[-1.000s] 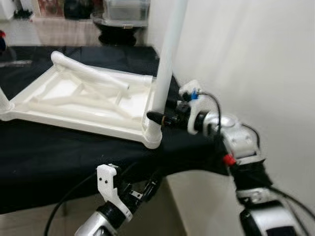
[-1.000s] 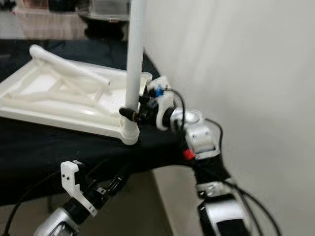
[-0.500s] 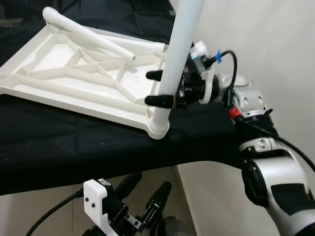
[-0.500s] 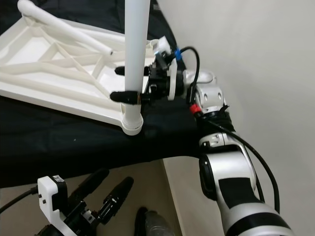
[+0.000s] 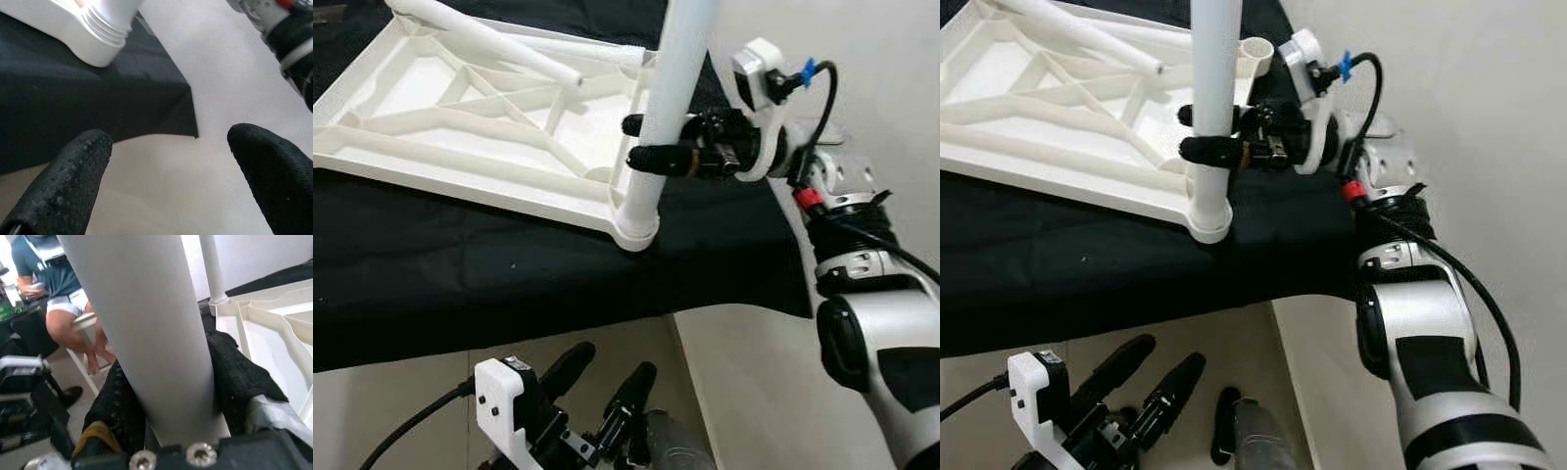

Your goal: Building children table

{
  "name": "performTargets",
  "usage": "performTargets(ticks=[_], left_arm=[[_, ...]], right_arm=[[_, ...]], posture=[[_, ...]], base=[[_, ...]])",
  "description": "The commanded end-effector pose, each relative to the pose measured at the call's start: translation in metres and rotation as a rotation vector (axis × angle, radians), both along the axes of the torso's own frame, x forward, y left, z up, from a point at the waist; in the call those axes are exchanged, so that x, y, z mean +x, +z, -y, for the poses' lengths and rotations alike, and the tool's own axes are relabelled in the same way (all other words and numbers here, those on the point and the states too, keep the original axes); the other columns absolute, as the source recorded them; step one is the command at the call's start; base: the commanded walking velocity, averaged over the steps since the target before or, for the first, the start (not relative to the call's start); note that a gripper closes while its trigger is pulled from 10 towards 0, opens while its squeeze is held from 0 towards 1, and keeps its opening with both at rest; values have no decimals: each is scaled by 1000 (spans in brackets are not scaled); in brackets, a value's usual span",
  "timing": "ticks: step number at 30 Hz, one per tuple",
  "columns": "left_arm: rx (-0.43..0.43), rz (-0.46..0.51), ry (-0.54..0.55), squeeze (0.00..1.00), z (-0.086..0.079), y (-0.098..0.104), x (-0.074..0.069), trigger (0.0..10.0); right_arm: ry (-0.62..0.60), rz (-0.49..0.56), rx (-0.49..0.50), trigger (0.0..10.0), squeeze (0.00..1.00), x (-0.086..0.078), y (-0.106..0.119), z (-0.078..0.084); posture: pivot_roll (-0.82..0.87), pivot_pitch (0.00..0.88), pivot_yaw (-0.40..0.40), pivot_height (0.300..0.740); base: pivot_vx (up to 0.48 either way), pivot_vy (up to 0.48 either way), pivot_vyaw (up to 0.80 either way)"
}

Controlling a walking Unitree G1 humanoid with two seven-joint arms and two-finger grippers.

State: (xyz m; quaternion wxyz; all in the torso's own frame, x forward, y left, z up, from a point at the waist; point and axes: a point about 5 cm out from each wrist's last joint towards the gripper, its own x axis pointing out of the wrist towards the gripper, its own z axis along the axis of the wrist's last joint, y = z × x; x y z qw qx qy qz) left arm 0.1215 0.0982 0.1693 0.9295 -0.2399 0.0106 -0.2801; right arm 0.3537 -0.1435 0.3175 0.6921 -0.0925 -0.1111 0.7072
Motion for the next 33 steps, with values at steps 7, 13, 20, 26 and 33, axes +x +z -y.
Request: performTargets(ticks=[7,13,20,26,33], left_arm=[[15,-30,16,0,-2,-35,35,10000],[25,-26,25,0,-5,-47,57,10000],[33,-21,45,0,-7,-53,74,10000],[22,-12,35,0,-2,-48,64,10000],[6,0,15,0,3,-40,52,10000]], right_arm=[[-1122,-558,-19,0,0,-50,-173,-64],[-1135,-494,-27,0,0,-13,-169,-95],[-1014,-438,-16,10000,0,-1,-135,-110],[-755,-317,75,10000,729,-21,-114,-89],[-623,-220,85,10000,1000,-17,-104,-63]], posture=[[24,81,-166,740],[28,36,-157,740],[29,0,-164,740],[31,54,-144,740],[54,129,-127,740]], base=[[0,0,0],[0,0,0],[0,0,0],[0,0,0],[0,0,0]])
